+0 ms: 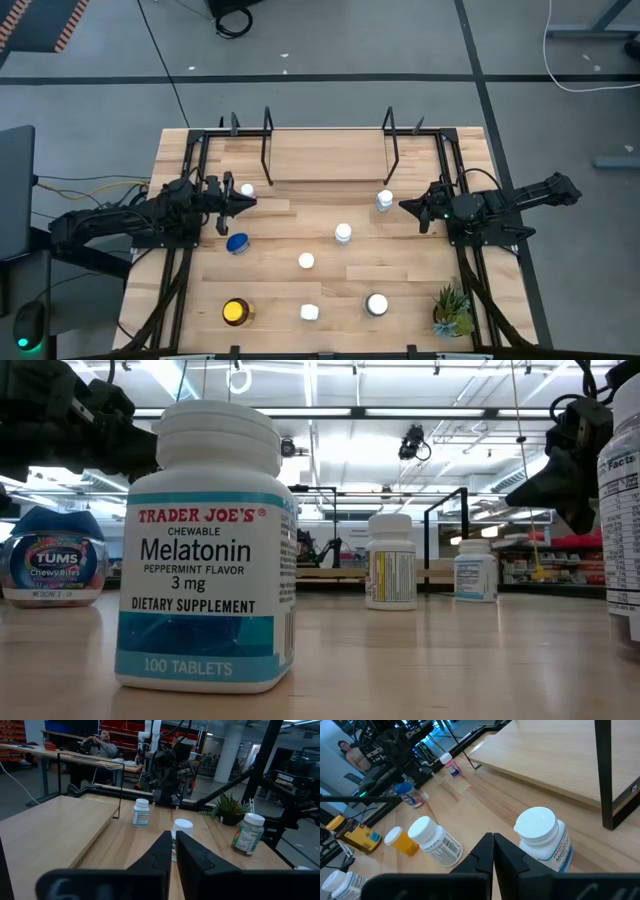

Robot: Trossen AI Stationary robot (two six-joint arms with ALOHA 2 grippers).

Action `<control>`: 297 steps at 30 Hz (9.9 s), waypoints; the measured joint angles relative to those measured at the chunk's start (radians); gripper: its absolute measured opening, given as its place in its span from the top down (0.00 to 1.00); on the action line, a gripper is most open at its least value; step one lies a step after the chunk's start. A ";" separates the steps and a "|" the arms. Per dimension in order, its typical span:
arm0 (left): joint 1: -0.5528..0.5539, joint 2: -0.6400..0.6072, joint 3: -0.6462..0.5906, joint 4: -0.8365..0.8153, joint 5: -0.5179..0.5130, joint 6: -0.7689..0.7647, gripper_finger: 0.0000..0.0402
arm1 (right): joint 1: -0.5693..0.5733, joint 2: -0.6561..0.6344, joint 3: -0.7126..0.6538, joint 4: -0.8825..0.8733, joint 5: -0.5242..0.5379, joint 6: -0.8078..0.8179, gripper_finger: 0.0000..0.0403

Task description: Pick and place medicine bottles onto shelf by color

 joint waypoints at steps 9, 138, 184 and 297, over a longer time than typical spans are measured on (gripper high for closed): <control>0.002 0.000 0.000 0.003 -0.001 0.063 0.92 | 0.000 0.000 0.000 0.000 0.000 0.000 0.96; 0.100 0.858 1.080 -1.572 -0.319 0.047 0.21 | 0.016 1.106 1.302 -1.029 -0.043 0.147 0.44; 0.183 0.864 1.080 -1.492 -0.299 0.113 0.13 | 0.053 1.106 1.302 -1.064 0.056 0.190 0.44; 0.131 1.115 0.882 -1.262 -0.323 0.096 0.13 | 0.053 1.106 1.302 -1.063 0.082 0.313 0.44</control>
